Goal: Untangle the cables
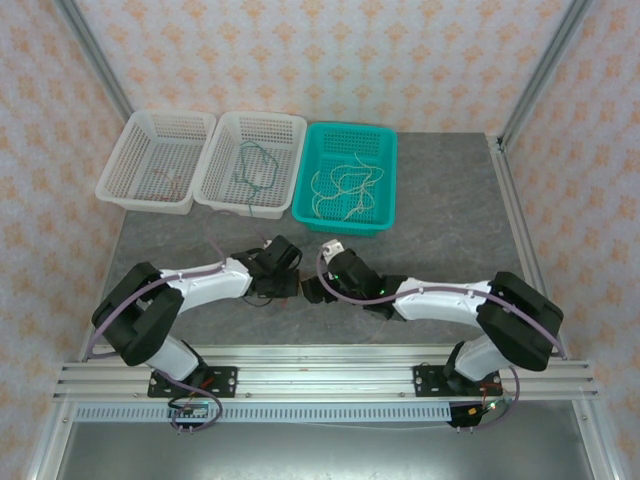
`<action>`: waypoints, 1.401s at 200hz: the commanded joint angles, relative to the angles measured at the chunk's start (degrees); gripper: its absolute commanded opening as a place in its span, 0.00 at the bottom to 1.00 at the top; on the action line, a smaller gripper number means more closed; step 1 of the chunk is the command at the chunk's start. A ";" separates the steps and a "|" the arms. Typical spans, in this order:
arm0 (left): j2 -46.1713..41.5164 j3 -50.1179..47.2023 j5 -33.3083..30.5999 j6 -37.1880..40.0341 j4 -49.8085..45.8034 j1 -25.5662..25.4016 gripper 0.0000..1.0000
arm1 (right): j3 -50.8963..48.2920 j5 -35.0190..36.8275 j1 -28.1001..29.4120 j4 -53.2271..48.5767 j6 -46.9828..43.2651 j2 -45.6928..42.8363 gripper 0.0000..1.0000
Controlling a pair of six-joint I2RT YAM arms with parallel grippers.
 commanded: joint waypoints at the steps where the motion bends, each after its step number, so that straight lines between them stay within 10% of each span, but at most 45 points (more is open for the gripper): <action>1: -0.06 -0.46 3.35 0.04 3.64 -0.50 0.00 | -0.37 -1.39 0.37 6.47 -17.93 5.54 0.77; 28: -0.29 -0.32 3.43 0.39 3.08 -0.49 0.00 | 1.98 -1.55 0.34 6.95 -20.28 11.46 0.66; 65: -1.80 -0.44 2.47 0.43 1.92 -0.45 0.00 | -0.78 0.20 0.21 14.55 -14.94 13.72 0.22; 116: -3.13 -1.19 2.20 0.66 1.73 -0.49 0.00 | -8.61 2.84 -1.07 20.76 -10.66 9.09 0.00; 189: -6.44 -0.73 -2.49 -0.37 -5.30 4.40 0.00 | -19.81 13.09 -9.88 16.18 2.89 -19.70 0.00; 238: -11.46 -2.98 0.10 1.00 -5.83 9.44 0.00 | -27.70 15.56 -27.23 1.00 17.70 -46.65 0.00; 280: -11.88 -4.18 3.48 1.15 -3.26 9.51 0.00 | -29.99 12.12 -29.33 -2.69 22.58 -51.90 0.00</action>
